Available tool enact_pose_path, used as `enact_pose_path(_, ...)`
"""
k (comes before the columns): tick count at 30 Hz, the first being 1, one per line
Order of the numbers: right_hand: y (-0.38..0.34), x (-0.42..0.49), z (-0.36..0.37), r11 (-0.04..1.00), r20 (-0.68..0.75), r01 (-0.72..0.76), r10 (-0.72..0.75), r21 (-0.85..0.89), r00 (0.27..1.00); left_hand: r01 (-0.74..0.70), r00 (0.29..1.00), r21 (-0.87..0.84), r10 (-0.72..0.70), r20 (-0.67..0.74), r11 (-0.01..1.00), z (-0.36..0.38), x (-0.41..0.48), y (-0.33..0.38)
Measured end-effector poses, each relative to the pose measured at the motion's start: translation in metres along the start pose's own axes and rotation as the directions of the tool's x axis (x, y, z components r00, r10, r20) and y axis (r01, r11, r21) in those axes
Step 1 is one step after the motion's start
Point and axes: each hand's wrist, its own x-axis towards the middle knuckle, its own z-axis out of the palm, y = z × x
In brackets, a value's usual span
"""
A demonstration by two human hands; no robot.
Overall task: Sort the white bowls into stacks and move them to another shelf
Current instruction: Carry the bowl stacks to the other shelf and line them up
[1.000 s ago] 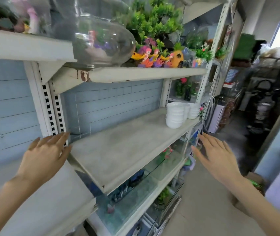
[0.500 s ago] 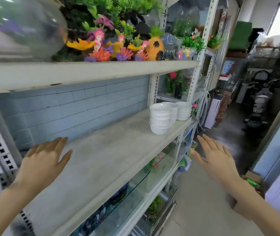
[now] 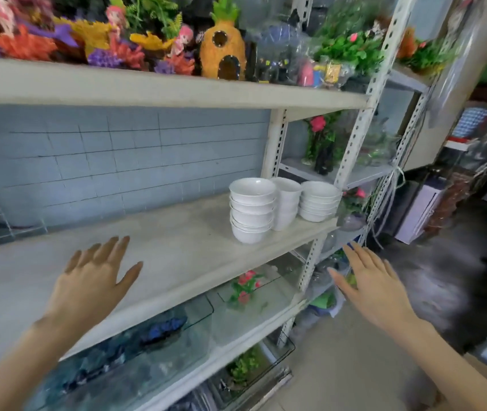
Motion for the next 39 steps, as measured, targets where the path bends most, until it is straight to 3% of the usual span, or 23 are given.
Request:
enact_pose_path(7,0.024,0.046,0.011,0.939,0.135,0.083,-0.135,0.333,0.982,0.072,0.985,-0.127,-0.051,0.166,0.989,0.004,0.02,0.074)
enact_pose_path(11,0.018,0.084,0.027,0.804,0.194,0.095,-0.253,0.588,0.948,0.109,0.968,-0.278,-0.039,0.246,0.954,0.021,0.054,0.107)
enact_pose_path(15,0.001,0.122,0.04,0.681,0.161,0.172,-0.396,0.712,0.904,0.148,0.97,-0.481,-0.033,0.241,0.864,0.055,0.096,0.131)
enact_pose_path(20,-0.025,0.169,0.05,0.501,0.109,0.206,-0.53,0.841,0.841,0.187,0.959,-0.611,-0.007,0.284,0.769,0.088,0.137,0.161)
enact_pose_path(24,-0.037,0.195,0.063,0.338,0.01,0.259,-0.625,0.905,0.78,0.189,0.96,-0.757,0.043,0.275,0.625,0.104,0.154,0.179)
enact_pose_path(29,-0.048,0.206,0.087,0.202,-0.133,0.346,-0.661,0.916,0.738,0.254,0.966,-0.862,-0.064,0.252,0.439,0.118,0.158,0.19)
enact_pose_path(39,-0.057,0.219,0.114,0.048,-0.22,0.295,-0.554,0.954,0.803,0.311,0.925,-0.878,-0.328,0.192,0.365,0.117,0.156,0.206)
